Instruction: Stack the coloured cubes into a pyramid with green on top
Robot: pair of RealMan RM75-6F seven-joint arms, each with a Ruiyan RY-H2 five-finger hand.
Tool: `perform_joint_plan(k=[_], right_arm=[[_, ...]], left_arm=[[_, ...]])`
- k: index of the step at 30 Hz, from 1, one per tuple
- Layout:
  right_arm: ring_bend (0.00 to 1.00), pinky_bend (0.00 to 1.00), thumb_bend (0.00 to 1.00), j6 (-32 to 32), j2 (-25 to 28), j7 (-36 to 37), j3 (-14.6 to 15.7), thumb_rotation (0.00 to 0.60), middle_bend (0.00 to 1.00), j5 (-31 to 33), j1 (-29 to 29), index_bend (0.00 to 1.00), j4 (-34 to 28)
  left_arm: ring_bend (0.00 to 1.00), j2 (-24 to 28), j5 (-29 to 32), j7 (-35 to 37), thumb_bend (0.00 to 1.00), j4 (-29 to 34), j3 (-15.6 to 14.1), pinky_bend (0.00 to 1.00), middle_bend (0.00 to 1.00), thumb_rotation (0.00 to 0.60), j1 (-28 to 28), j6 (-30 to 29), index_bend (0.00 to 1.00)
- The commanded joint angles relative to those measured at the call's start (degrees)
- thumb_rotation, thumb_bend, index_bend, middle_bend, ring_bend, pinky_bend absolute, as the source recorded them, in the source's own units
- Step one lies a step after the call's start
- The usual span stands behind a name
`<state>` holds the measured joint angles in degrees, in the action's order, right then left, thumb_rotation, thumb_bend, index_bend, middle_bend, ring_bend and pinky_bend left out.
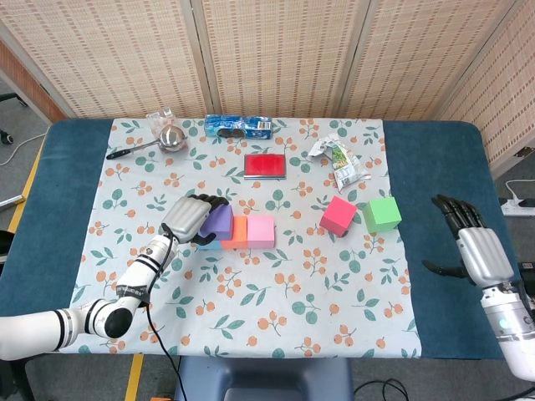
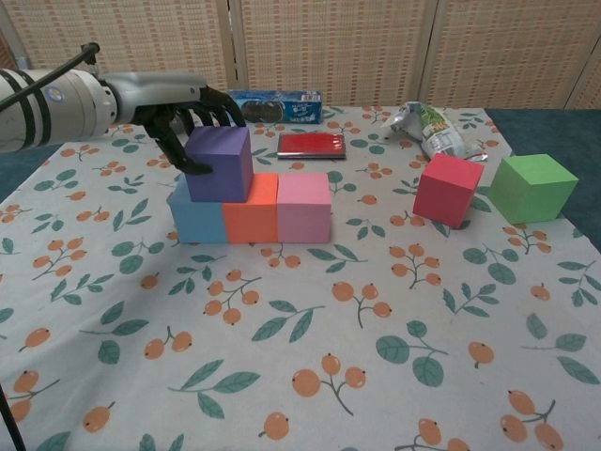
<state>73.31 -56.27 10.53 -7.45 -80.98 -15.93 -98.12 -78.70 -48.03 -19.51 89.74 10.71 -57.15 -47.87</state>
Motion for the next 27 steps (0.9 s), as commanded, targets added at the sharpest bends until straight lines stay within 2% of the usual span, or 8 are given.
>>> perform_joint_plan(k=[1, 27], right_arm=[[0.00, 0.00, 0.02, -0.1, 0.0, 0.1, 0.0, 0.600, 0.03, 0.0, 0.0, 0.00, 0.0], [0.00, 0.00, 0.02, -0.1, 0.2, 0.7, -0.1, 0.600, 0.03, 0.0, 0.3, 0.00, 0.3]], left_arm=[[0.21, 0.0, 0.3, -0.2, 0.32, 0.2, 0.0, 0.28, 0.22, 0.600, -0.1, 0.0, 0.19], [0.27, -1.0, 1.5, -1.6, 0.32, 0.5, 0.1, 0.28, 0.29, 0.600, -0.5, -1.5, 0.21]])
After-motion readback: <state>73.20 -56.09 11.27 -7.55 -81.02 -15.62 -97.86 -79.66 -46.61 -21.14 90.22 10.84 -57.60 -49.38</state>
